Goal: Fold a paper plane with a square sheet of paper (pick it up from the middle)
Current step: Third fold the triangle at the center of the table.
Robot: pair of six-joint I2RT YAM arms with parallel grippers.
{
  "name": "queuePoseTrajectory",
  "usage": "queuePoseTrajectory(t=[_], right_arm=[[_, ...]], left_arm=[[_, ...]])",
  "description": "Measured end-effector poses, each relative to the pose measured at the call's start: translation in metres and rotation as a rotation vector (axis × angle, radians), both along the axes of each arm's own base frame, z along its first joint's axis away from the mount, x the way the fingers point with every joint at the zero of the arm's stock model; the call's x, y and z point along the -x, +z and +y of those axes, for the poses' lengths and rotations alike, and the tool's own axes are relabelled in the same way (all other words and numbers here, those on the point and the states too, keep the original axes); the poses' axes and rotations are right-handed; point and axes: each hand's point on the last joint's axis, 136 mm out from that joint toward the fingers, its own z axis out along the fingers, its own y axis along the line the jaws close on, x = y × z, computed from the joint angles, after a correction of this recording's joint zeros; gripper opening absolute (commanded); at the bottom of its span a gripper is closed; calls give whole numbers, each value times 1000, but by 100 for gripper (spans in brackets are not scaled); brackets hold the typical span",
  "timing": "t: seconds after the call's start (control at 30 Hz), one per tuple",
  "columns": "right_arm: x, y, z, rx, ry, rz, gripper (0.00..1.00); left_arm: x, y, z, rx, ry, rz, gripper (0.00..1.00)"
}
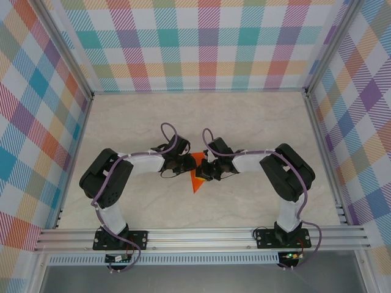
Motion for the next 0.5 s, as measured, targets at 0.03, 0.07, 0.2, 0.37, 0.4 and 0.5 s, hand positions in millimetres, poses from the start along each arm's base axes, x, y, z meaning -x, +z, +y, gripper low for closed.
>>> queuePoseTrajectory(t=[0.03,0.07,0.2,0.37,0.4,0.5], right_arm=[[0,0,0,-1,-2,0,7],[0,0,0,-1,-4,1,7],[-1,0,0,-1,-6,2,7],[-1,0,0,1,-7,2,7],[-1,0,0,0,-8,0,7],[-2,1,0,-2,-8,-3,7]], left_arm=[[0,0,0,0,1,0,19],[0,0,0,0,1,0,19],[-1,0,0,0,1,0,19],[-2,3,0,-7,2,1,19],[-3,5,0,-10,1,-2,19],[-8,11,-2,-13,2,-15,18]])
